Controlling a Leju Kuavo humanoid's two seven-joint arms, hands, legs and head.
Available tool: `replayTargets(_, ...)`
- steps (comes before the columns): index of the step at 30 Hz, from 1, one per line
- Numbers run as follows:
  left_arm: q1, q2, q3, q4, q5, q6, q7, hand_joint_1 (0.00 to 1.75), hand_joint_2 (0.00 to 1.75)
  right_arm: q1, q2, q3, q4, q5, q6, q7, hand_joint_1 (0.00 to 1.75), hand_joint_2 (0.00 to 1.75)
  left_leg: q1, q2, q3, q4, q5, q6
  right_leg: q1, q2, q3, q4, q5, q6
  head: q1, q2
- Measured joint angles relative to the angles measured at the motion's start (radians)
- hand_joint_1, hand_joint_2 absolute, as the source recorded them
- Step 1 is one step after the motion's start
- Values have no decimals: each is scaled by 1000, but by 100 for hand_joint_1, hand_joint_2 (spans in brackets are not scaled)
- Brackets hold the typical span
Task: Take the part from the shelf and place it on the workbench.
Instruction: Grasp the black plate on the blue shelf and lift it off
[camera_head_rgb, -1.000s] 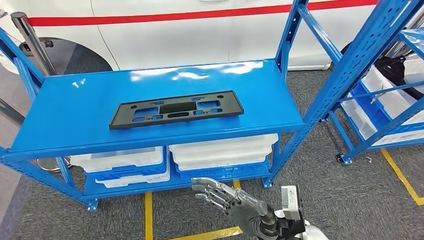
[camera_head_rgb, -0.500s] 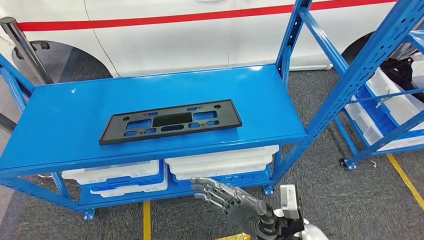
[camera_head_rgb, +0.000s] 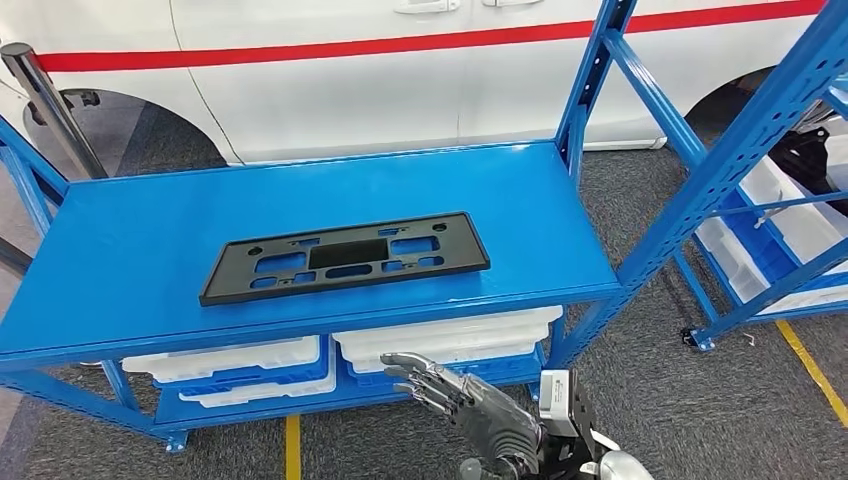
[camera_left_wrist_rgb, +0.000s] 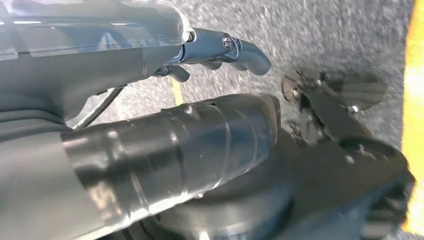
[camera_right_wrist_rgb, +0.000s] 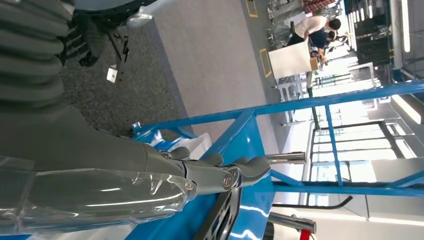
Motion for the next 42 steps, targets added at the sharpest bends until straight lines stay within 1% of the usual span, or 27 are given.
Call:
replayTargets(2,0,0,0,1,0,-1,0,0,0,0,0,0,0,0,-2,0,0,175,5,2,6,-10,5,9,-2,-1,-30,69,-45,11,0,0)
replayTargets(4,-1,0,1,2,0,-1,0,0,0,0,0,0,3,1,-4,0,0,175,4,2,7,-10,4,13,-7,-1,-96,202,-106,19,0,0)
replayTargets(5,-1,0,1,2,0,-1,0,0,0,0,-1,0,4,6,-9,0,0,175,4,2,7,-10,2,13,-9,-1,-125,254,-120,22,0,0)
replayTargets(6,-1,0,1,2,0,0,0,0,0,0,-1,0,6,20,-18,0,0,175,4,2,8,-10,1,13,-12,-1,-138,273,-114,25,0,0)
replayTargets(7,0,0,2,2,0,1,0,0,0,0,-1,0,7,50,-36,2,0,175,5,2,10,-9,-1,12,-14,-2,-129,249,-88,26,0,0)
replayTargets(9,5,0,7,1,0,8,2,0,0,-4,-4,1,8,152,-97,9,0,175,5,1,16,-6,-6,6,-17,-4,-67,115,-17,24,0,0)
replayTargets(11,14,3,17,-10,0,25,9,0,0,-17,-8,6,9,286,-174,21,0,175,2,0,18,-1,-13,-4,-15,-4,-19,11,19,17,0,0)
replayTargets(14,38,16,36,-55,-8,64,32,0,0,-39,-18,25,13,450,-269,43,0,175,0,1,18,-1,-17,-19,-12,-1,-14,-6,20,1,0,0)
replayTargets(16,57,27,50,-93,-17,88,47,0,0,-57,-23,43,16,524,-303,58,0,175,3,1,8,25,-37,-30,-14,-1,-11,-12,23,-12,0,0)
replayTargets(17,65,31,56,-111,-21,98,54,0,0,-68,-25,54,17,563,-316,64,0,175,5,1,-10,65,-63,-35,-15,-2,-10,-15,25,-18,0,0)
replayTargets(19,80,37,69,-145,-31,115,69,0,0,-96,-29,77,25,662,-346,75,0,175,6,1,-72,196,-131,-42,-13,-3,-11,-15,24,-24,0,0)
replayTargets(20,88,40,76,-161,-36,122,76,0,0,-112,-32,87,32,714,-361,81,0,175,6,1,-102,258,-153,-44,-12,-4,-12,-14,24,-25,0,0)
replayTargets(21,97,42,84,-177,-41,129,82,0,0,-127,-35,96,40,763,-375,86,0,175,6,1,-119,293,-158,-45,-11,-4,-12,-13,23,-26,0,0)
replayTargets(22,105,45,92,-192,-45,136,88,0,0,-141,-36,103,47,807,-390,93,0,175,6,1,-118,288,-142,-44,-11,-4,-11,-11,22,-26,0,0)
replayTargets(23,113,48,99,-209,-51,144,95,0,0,-154,-38,111,54,857,-406,103,0,175,6,1,-96,242,-110,-42,-10,-3,-10,-10,20,-26,0,0)
replayTargets(24,121,51,107,-226,-57,152,103,0,0,-166,-39,119,60,909,-423,114,0,175,6,1,-62,171,-71,-38,-10,-3,-8,-8,18,-24,0,0)
replayTargets(26,135,57,122,-261,-72,166,119,0,0,-189,-40,133,76,1021,-461,140,0,175,3,1,-3,47,-26,-28,-7,-1,-8,-4,14,-18,0,0)
replayTargets(27,141,59,130,-276,-79,171,126,0,0,-200,-40,139,86,1066,-478,151,0,175,1,0,9,18,-20,-24,-6,-1,-8,-3,14,-13,0,0)
replayTargets(30,159,62,148,-312,-92,177,136,0,0,-222,-42,151,114,1134,-507,169,0,175,2,-1,13,3,-16,-10,-5,-1,-8,-4,13,3,0,0)
replayTargets(31,164,63,152,-321,-94,178,138,0,0,-227,-43,153,121,1140,-510,172,0,175,4,0,15,-2,-12,-3,-5,-2,-13,8,3,8,0,0)
replayTargets(33,170,65,159,-335,-99,178,141,0,0,-236,-45,156,133,1148,-516,176,0,175,8,2,18,-9,-8,7,-7,-2,-50,90,-48,18,1,0)
replayTargets(35,174,66,168,-343,-105,176,143,0,0,-241,-47,160,148,1165,-524,182,0,175,7,3,18,-10,-9,10,-11,-3,-114,223,-107,25,1,0)
replayTargets(36,175,66,171,-345,-107,176,144,0,0,-241,-48,162,156,1173,-528,185,0,175,7,3,18,-9,-9,11,-13,-3,-137,268,-117,28,1,0)
replayTargets(37,176,66,174,-348,-109,175,145,0,0,-243,-49,163,163,1180,-532,188,0,175,7,2,19,-9,-10,11,-15,-3,-144,279,-109,30,1,0)
replayTargets(38,178,66,176,-350,-110,174,146,0,0,-245,-50,164,169,1184,-533,190,0,175,7,1,20,-8,-12,9,-17,-3,-131,250,-82,30,1,0)
replayTargets(40,180,66,177,-354,-112,174,148,0,0,-252,-52,164,176,1185,-534,191,0,175,7,1,24,-3,-17,4,-21,-5,-66,115,-14,28,1,0)
replayTargets(42,181,66,180,-357,-115,174,148,0,0,-260,-53,165,182,1185,-534,192,0,175,4,0,22,4,-22,-5,-17,-5,-22,18,15,20,1,0)
